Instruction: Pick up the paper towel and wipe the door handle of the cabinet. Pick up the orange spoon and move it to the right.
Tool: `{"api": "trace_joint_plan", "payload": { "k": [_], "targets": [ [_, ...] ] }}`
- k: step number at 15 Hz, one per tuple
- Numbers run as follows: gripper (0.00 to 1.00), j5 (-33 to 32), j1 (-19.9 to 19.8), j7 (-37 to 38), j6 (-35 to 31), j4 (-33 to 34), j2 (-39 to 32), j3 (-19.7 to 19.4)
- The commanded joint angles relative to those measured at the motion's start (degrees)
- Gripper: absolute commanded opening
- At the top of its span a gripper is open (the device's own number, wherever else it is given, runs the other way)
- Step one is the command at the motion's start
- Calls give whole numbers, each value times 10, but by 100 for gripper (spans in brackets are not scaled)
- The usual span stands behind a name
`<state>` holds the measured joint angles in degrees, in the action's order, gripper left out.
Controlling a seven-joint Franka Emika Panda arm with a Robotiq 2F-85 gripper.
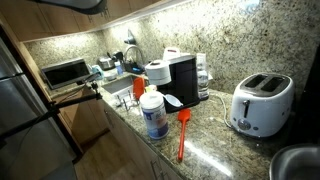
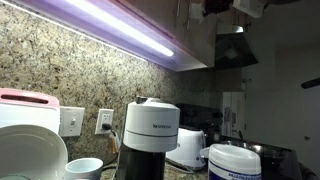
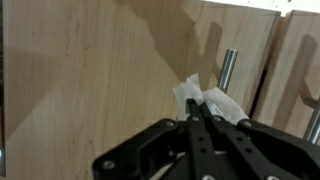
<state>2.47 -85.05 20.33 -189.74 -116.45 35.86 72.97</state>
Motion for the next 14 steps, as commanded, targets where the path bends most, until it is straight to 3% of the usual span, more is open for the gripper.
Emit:
{"api": "trace_joint_plan", "payload": {
  "k": [1,5,14],
  "targets": [
    [1,7,-8,-37,31,32,-16,9],
    [1,-10,-15,-63,71,51,-2,18],
    [1,-18,-93,-70,131,112,3,104]
  ]
}}
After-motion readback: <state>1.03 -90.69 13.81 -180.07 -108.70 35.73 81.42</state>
